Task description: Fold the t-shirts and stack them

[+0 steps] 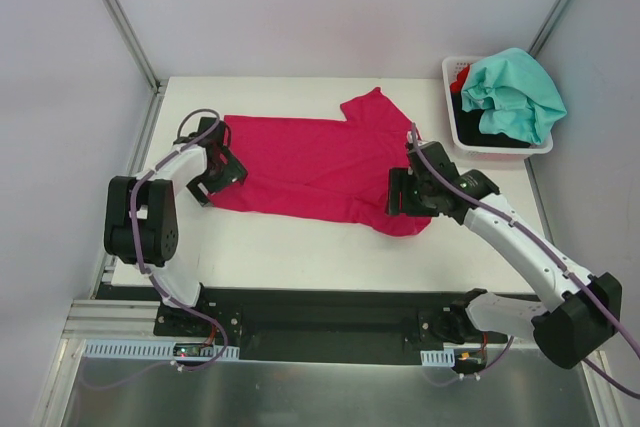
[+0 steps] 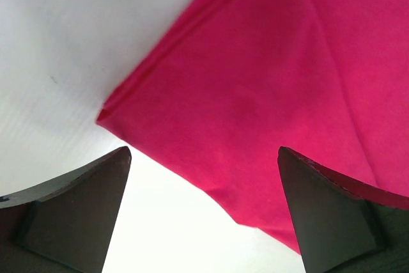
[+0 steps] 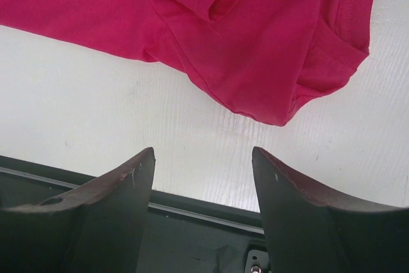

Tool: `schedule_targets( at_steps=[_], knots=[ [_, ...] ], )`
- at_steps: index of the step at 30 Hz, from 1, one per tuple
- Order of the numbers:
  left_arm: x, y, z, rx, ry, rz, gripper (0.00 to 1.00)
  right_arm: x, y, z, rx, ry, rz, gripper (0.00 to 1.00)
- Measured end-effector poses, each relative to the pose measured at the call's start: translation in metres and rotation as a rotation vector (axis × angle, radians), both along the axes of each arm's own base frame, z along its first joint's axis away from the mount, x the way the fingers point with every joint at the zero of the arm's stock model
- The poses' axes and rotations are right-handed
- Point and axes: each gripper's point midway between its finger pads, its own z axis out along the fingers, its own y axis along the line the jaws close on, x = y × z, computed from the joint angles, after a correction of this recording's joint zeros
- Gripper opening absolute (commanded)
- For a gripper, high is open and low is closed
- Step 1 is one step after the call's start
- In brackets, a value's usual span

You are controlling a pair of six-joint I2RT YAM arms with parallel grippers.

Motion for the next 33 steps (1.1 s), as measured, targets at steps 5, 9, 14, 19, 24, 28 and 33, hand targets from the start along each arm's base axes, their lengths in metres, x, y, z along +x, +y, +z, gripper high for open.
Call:
schedule_targets(
  at_steps=[5,9,14,19,24,28,33],
  knots=[
    [-0.007,0.023,-0.012,0.003,0.043,0.068,0.99,-0.007,-0.002,-0.005,0.002,0.018,0.007,0.65],
    [-0.009,0.032,-0.015,0.006,0.049,0.093,0.99,-0.009,-0.001,-0.005,0.007,0.022,0.011,0.65],
    [-0.013,0.039,-0.018,0.009,0.058,0.115,0.99,-0.009,0.0,-0.005,0.01,0.025,0.014,0.64],
    [-0.02,0.054,-0.026,0.015,0.063,0.173,0.96,-0.012,0.0,-0.008,0.013,0.036,0.02,0.64],
    [-0.02,0.068,-0.023,-0.012,0.012,0.249,0.96,-0.016,0.0,-0.008,0.021,0.042,0.031,0.63],
    [-0.016,0.071,-0.022,-0.019,-0.02,0.266,0.95,-0.021,0.002,-0.01,0.031,0.059,0.041,0.62],
    [-0.013,0.071,-0.021,-0.032,-0.068,0.282,0.8,-0.023,0.003,-0.011,0.037,0.068,0.048,0.62]
  ],
)
